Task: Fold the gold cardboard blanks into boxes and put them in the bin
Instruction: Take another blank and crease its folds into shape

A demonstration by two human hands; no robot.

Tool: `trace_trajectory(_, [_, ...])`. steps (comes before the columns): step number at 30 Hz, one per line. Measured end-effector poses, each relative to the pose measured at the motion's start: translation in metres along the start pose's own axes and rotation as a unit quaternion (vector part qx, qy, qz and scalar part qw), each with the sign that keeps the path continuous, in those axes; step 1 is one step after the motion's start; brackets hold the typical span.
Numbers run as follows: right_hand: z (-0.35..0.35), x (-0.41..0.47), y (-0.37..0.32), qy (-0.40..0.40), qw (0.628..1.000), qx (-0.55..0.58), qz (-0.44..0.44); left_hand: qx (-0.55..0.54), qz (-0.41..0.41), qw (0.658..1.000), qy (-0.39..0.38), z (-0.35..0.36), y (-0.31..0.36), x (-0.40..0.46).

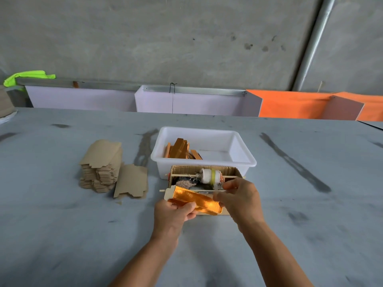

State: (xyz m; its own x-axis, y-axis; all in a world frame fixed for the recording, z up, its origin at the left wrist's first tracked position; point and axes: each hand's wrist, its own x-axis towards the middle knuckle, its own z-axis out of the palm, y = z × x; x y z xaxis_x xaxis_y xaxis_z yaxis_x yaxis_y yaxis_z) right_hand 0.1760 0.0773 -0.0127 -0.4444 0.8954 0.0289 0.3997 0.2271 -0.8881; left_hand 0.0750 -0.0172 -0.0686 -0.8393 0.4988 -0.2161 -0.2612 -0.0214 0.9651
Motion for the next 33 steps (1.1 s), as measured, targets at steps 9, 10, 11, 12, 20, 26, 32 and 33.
trace_trajectory(9, [0.002, -0.011, 0.01, 0.01, 1.0, 0.006, -0.024, 0.0, 0.009, 1.0, -0.004, 0.0, 0.002, -0.002])
trace_trajectory(10, [0.003, -0.012, 0.011, 0.012, 1.0, 0.006, -0.024, -0.003, 0.012, 1.0, -0.006, 0.0, 0.002, -0.003])
trace_trajectory(11, [0.003, -0.012, 0.013, 0.014, 1.0, 0.009, -0.025, -0.006, 0.016, 1.0, -0.008, 0.0, 0.002, -0.003])
trace_trajectory(12, [0.003, -0.013, 0.016, 0.015, 0.999, 0.013, -0.027, -0.01, 0.021, 1.0, -0.012, -0.001, 0.003, -0.004])
trace_trajectory(20, [0.002, -0.014, 0.038, -0.016, 0.996, 0.01, -0.089, -0.023, 0.046, 0.998, -0.022, -0.001, 0.006, -0.008])
trace_trajectory(26, [0.006, -0.008, 0.05, -0.045, 0.989, 0.032, -0.138, -0.019, 0.048, 0.998, -0.02, 0.0, 0.007, -0.009])
trace_trajectory(32, [0.007, -0.005, 0.055, -0.057, 0.984, 0.053, -0.16, -0.01, 0.042, 0.999, -0.013, -0.003, 0.005, -0.007])
trace_trajectory(33, [0.007, -0.005, 0.056, -0.059, 0.983, 0.056, -0.163, -0.007, 0.041, 0.999, -0.012, -0.003, 0.005, -0.007])
